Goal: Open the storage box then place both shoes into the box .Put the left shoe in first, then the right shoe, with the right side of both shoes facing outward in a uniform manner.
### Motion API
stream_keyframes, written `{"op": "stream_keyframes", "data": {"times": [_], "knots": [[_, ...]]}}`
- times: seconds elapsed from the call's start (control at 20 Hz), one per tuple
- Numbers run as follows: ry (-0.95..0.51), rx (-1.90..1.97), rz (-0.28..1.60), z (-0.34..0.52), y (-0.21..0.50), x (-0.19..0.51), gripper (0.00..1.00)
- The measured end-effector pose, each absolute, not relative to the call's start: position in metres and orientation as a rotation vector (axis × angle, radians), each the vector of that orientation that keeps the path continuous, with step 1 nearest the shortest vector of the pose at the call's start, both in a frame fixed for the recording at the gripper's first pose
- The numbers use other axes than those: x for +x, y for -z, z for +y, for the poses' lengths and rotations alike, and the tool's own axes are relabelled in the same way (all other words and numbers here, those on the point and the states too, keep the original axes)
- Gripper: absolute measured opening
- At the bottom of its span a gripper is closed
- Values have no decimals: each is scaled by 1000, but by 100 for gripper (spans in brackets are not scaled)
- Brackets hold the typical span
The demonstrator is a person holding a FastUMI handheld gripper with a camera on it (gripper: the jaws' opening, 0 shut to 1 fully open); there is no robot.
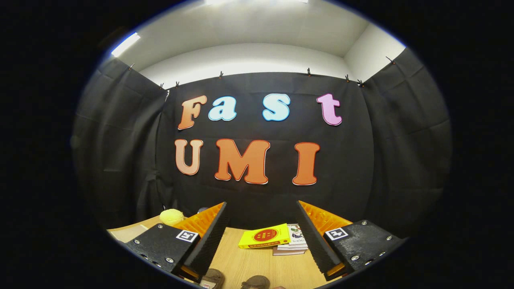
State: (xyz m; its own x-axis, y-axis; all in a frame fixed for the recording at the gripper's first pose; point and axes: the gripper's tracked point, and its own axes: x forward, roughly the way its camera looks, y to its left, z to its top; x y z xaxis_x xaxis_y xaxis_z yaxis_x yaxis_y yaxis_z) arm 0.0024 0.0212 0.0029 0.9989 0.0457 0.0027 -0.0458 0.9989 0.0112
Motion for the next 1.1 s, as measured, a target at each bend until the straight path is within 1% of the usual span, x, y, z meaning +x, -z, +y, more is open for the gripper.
{"op": "stream_keyframes", "data": {"times": [0.2, 0.35, 0.7, 0.9, 1.1], "knots": [[-75, 31, 14, 32, 4, 5, 99], [-133, 63, 59, 52, 20, 9, 99], [-388, 164, 275, 145, 85, 7, 99], [-544, 228, 439, 205, 126, -7, 98], [-668, 304, 615, 253, 167, -24, 97]]}}
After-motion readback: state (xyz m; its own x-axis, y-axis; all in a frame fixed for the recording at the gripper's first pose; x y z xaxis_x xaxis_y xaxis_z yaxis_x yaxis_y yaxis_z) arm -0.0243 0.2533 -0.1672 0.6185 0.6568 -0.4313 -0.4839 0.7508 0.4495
